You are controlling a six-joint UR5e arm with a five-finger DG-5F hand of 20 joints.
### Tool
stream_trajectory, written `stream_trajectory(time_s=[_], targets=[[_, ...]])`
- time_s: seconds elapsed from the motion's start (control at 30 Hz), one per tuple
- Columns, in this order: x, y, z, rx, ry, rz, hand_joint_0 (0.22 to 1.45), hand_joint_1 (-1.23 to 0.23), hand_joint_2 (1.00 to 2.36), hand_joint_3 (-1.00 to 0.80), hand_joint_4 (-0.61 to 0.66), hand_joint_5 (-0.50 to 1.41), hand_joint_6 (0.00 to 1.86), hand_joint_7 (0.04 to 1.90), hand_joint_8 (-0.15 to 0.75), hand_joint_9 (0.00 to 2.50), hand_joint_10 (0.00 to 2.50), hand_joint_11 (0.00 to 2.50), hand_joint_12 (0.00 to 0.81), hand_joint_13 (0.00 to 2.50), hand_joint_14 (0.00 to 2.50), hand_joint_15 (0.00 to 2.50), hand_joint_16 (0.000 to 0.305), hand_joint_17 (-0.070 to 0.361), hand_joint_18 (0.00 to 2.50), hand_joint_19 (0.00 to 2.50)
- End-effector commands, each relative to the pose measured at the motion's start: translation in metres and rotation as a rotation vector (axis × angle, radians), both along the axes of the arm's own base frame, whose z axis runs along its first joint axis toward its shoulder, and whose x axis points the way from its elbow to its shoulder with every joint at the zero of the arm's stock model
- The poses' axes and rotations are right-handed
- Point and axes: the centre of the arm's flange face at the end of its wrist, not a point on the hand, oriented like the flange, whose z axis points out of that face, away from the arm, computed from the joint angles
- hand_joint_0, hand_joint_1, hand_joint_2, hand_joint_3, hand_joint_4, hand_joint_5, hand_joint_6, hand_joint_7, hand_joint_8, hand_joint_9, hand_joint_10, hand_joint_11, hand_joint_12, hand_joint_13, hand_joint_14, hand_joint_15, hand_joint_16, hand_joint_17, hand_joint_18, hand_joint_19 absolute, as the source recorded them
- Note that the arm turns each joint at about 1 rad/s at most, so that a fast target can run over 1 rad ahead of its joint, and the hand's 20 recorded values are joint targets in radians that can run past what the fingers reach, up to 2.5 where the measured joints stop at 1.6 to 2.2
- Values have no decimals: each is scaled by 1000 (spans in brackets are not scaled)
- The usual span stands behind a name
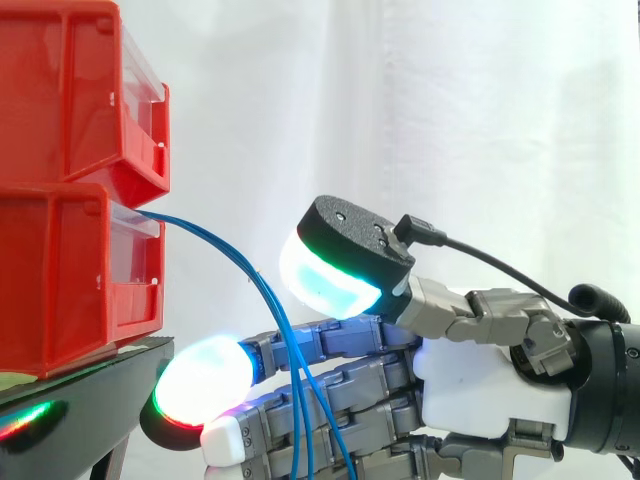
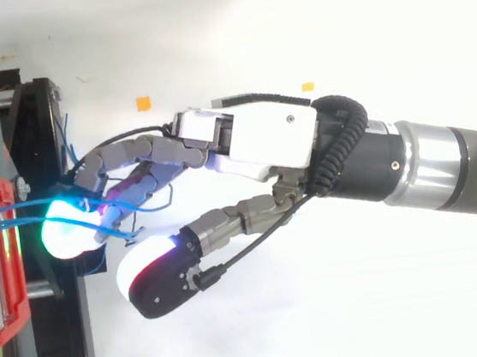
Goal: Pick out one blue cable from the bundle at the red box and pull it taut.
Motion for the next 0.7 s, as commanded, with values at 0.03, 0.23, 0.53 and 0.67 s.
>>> stream_trajectory(time_s=[0.03,0.23,0.53,0.67], targets=[[0,1,1,48,-12,17,577,-619,1009,-407,175,-152,502,1013,220,733,8,232,323,681,14,365,43,97,501,564],[1,-3,0,73,-15,37,595,-599,1012,-370,147,-143,502,1073,222,748,8,249,324,706,15,380,43,96,511,573],[1,-8,2,116,-22,80,608,-596,1014,-343,118,-136,501,1135,220,761,9,253,324,718,15,398,43,96,522,581],[1,-13,2,127,-25,86,610,-597,1014,-342,108,-134,501,1152,221,761,9,268,322,720,16,398,43,97,528,580]])
